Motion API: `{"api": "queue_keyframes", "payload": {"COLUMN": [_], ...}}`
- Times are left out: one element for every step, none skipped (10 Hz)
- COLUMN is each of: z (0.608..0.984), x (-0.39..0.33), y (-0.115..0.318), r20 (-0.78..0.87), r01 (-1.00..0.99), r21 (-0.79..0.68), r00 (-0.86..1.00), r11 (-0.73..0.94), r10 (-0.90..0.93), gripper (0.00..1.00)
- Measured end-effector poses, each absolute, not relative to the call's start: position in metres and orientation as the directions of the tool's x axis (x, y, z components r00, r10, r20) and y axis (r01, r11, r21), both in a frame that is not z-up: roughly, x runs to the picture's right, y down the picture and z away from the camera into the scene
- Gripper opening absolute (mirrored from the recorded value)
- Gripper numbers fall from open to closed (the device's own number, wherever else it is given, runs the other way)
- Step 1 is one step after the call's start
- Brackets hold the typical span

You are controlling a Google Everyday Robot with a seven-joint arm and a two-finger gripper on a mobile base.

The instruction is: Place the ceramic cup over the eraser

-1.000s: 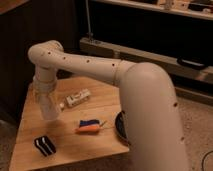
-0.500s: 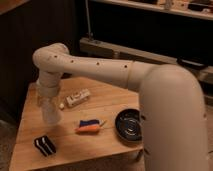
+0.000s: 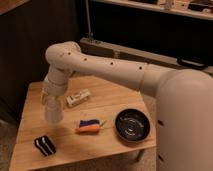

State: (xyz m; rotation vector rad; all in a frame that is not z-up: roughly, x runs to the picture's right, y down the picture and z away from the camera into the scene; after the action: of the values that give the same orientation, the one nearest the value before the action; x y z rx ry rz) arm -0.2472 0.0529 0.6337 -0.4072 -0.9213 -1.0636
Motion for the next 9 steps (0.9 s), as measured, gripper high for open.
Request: {"api": "queue_keyframes", "payload": {"z": [0.629,0.625,0.62,0.615,0.609,0.602,0.596,0.591,0.587], "x": [-0.246,-0.245,-0.244,-0.245,-0.248,-0.249,-0.249,-0.248,-0.247], "y": [0.053,0.053,0.053,0.054,0.059,0.065,0.07,0.074,0.079], "r20": [0.809,0.811,0.814,0.817,0.82,0.822,0.825,0.828,0.831], "r01": [0.878,0.877,0.877,0.879,0.884,0.888,0.891,0.893,0.896], "r21": [0.14,0.148,0.16,0.169,0.179,0.186,0.195,0.202,0.205], "r00": [0.165,0.156,0.142,0.128,0.109,0.095,0.078,0.063,0.054], "r11": [0.458,0.457,0.453,0.445,0.432,0.421,0.411,0.402,0.394], "r10": [-0.564,-0.563,-0.563,-0.563,-0.562,-0.562,-0.56,-0.557,-0.554], "gripper": [0.29,0.29,0.29,0.29,0.29,0.29,0.29,0.29,0.29]}}
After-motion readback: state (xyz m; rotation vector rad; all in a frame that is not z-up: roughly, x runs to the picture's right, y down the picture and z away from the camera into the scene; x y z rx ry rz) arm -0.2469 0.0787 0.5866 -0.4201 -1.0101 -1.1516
